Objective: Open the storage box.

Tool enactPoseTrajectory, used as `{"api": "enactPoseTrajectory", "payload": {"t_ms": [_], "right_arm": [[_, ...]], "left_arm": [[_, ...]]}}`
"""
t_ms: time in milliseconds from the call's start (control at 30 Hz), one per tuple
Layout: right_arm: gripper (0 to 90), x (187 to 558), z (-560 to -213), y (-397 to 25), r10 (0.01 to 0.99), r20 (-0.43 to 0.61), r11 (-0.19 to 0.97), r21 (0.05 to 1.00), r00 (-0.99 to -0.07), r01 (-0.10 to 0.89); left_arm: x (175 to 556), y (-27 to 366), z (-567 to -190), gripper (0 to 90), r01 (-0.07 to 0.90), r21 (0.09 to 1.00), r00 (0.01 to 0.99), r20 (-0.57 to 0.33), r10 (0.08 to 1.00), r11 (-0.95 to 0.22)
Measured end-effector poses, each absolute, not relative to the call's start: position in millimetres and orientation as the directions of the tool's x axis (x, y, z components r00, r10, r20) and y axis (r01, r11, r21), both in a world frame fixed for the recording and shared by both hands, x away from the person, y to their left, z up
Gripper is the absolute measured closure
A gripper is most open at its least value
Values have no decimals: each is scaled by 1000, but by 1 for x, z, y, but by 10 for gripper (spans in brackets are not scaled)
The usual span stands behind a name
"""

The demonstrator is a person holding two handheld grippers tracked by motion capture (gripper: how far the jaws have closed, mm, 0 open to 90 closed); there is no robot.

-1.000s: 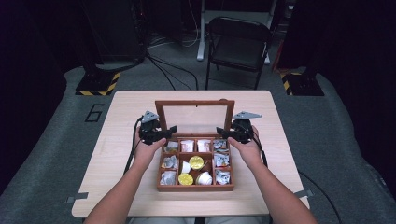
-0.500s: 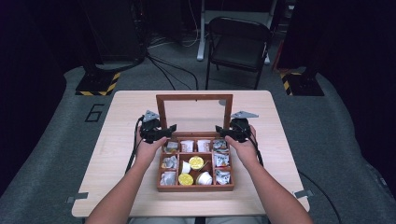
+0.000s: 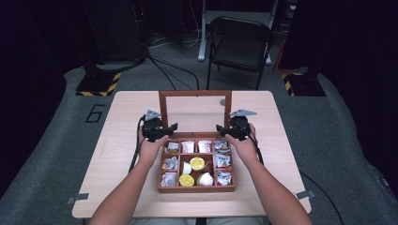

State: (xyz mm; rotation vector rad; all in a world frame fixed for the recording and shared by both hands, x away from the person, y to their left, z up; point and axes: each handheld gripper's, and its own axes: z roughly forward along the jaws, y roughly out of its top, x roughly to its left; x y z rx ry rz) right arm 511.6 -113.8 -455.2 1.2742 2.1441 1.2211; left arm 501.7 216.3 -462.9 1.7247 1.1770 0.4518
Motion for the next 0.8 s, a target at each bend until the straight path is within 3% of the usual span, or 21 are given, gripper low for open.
{"api": "enactPoseTrajectory", "payload": {"t_ms": [800], "right_arm": [[450, 519, -460, -117, 847, 169, 182, 798, -504, 574]], "left_arm": [[516, 219, -466, 372, 580, 812, 450, -251, 857, -68]]}}
